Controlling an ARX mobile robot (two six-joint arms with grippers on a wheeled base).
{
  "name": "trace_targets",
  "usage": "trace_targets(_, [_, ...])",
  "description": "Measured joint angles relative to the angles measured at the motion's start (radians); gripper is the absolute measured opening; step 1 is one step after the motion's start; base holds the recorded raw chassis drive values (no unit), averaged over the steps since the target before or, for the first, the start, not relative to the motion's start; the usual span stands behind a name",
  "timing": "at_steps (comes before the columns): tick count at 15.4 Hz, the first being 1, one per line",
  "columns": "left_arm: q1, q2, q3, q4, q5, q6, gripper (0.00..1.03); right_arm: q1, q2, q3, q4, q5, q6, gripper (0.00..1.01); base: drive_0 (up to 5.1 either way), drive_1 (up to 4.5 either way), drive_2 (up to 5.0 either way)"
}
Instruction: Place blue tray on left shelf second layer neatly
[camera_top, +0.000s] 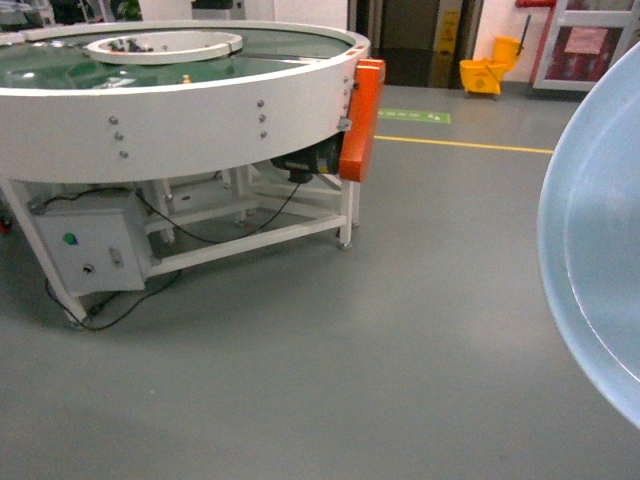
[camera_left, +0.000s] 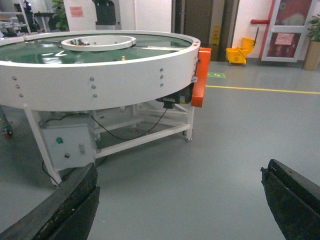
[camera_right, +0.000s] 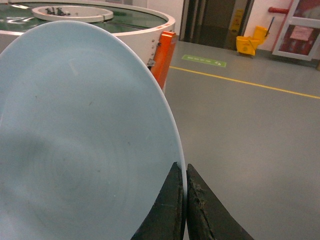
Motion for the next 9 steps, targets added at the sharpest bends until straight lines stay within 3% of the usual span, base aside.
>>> trace_targets(6, [0.0, 0.0, 0.0, -0.002, 0.001, 0.0, 0.98, 0.0, 0.0, 0.0, 0.001, 0.0, 0.0, 0.02, 2.4, -1.75, -4.9])
trace_targets(9, [0.0, 0.0, 0.0, -0.001, 0.003, 0.0, 0.98, -0.001, 0.001, 0.0, -0.005, 0.006, 0.0, 0.02, -1.4, -1.36, -1.4])
